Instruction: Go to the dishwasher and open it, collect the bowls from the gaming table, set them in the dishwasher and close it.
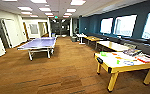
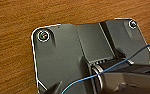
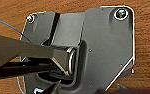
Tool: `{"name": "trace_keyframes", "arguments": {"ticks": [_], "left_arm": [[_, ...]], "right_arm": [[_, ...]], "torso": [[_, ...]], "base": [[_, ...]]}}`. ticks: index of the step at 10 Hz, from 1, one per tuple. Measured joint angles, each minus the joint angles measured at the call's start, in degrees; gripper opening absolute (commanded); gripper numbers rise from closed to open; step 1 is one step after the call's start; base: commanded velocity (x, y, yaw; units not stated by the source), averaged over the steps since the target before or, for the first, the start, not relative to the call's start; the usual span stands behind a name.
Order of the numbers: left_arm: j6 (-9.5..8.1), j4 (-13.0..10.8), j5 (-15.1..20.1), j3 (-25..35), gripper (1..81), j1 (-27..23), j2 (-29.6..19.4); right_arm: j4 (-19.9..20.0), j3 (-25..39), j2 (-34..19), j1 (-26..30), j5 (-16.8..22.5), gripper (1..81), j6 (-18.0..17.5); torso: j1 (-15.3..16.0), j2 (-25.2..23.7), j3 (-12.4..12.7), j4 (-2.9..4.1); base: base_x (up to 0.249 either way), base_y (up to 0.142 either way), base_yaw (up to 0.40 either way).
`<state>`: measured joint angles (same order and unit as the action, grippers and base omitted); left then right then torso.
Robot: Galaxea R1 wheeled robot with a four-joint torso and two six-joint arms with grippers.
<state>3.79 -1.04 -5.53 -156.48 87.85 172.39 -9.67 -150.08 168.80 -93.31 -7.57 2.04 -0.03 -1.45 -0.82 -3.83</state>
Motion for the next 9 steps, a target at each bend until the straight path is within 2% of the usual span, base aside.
{"name": "trace_keyframes", "arguments": {"ticks": [6, 9], "left_arm": [[0.0, 0.0, 0.0, 0.0, 81.1, 0.0, 0.0], [0.0, 0.0, -0.1, 0.0, 81.1, -0.5, 0.0]], "right_arm": [[0.0, 0.0, 0.1, 0.0, 0.0, 81.1, 0.0], [0.0, -0.1, 0.3, 0.8, -0.2, 81.1, 0.0]], "torso": [[0.0, 0.0, 0.0, 0.0], [0.1, 0.0, 0.0, 0.0]], "base": [[0.144, 0.0, 0.0], [0.026, 0.0, 0.0]]}}
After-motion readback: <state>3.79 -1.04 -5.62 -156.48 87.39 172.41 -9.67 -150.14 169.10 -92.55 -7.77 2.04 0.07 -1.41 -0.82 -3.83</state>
